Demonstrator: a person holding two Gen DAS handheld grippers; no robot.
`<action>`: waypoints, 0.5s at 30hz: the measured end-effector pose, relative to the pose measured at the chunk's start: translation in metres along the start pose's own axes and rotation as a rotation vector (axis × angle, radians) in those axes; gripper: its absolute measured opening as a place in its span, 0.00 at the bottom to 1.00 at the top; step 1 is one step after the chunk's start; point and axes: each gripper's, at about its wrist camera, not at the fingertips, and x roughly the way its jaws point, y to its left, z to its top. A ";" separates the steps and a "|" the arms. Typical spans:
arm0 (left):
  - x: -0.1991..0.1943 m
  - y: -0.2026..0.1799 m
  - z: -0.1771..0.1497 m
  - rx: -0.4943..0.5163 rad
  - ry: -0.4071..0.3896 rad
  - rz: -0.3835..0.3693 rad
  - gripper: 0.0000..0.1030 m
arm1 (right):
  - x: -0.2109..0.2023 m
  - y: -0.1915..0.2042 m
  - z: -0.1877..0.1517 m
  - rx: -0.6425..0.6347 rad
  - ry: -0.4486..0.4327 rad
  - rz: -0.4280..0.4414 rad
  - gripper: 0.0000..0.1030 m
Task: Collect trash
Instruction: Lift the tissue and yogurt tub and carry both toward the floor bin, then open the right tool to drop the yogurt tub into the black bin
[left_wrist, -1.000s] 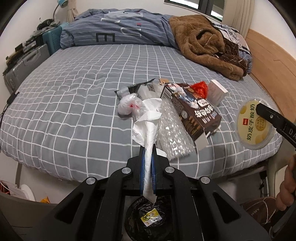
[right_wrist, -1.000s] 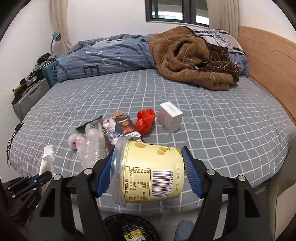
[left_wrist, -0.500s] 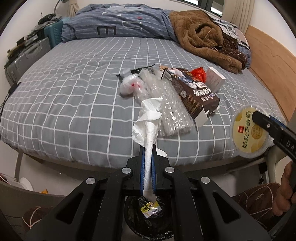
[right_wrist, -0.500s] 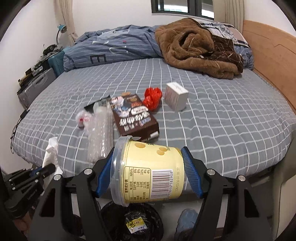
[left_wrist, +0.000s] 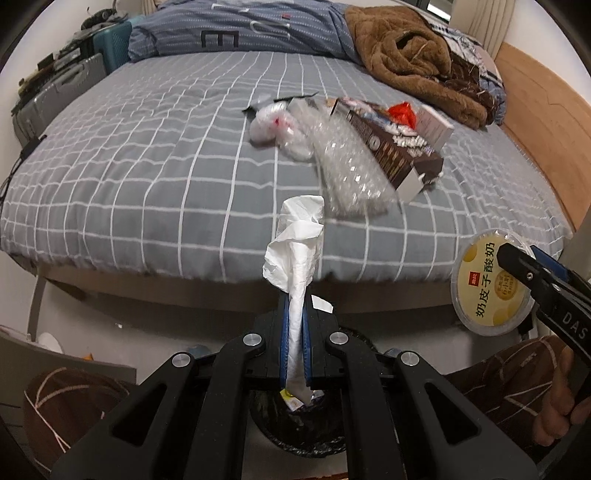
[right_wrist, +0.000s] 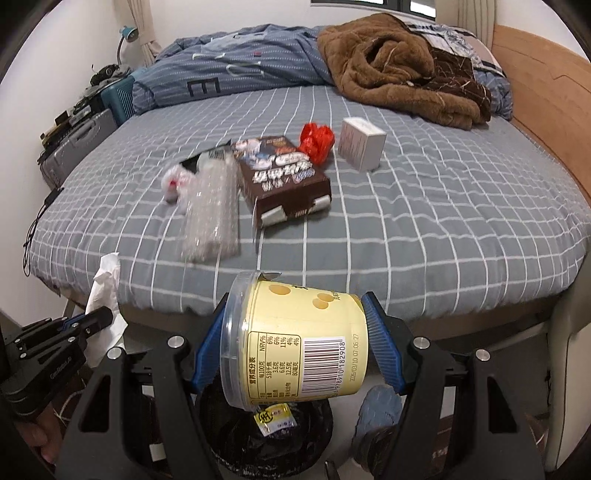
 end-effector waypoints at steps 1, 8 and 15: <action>0.001 0.000 -0.003 0.001 0.005 0.003 0.05 | 0.001 0.002 -0.003 -0.003 0.006 0.001 0.64; 0.011 0.004 -0.024 -0.002 0.046 0.009 0.05 | 0.012 0.012 -0.029 -0.026 0.068 0.001 0.64; 0.030 0.008 -0.046 -0.002 0.110 0.007 0.05 | 0.034 0.026 -0.058 -0.042 0.156 0.018 0.64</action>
